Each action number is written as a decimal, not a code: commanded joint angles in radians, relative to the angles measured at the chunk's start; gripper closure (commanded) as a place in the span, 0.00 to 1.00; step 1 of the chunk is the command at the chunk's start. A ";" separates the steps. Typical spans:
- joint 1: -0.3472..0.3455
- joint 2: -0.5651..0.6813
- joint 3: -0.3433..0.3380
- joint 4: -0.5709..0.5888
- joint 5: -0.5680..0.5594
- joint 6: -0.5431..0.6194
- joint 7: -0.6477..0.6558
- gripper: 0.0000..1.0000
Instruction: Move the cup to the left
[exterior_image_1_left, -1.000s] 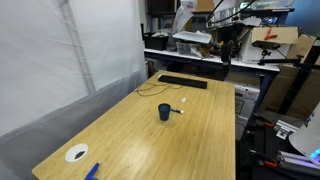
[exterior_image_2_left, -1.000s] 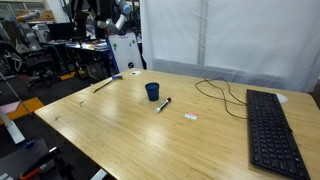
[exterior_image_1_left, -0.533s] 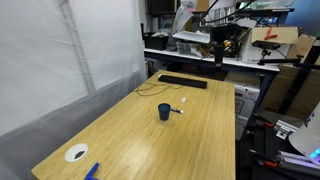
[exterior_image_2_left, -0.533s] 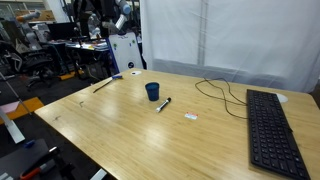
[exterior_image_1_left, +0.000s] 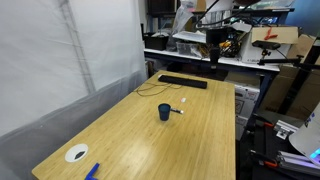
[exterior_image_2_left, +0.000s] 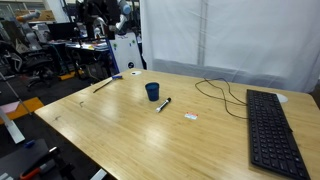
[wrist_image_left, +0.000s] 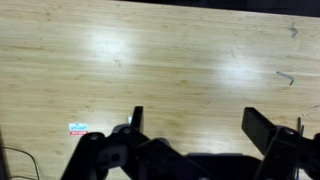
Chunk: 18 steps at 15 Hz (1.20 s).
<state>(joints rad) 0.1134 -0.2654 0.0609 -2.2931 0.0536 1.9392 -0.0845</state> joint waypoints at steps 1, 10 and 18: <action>0.007 0.088 0.011 0.056 -0.007 0.092 -0.074 0.00; 0.022 0.373 0.056 0.259 -0.055 0.229 -0.271 0.00; 0.000 0.543 0.072 0.351 -0.049 0.301 -0.387 0.00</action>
<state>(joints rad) 0.1375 0.2375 0.1099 -1.9787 0.0069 2.2264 -0.4260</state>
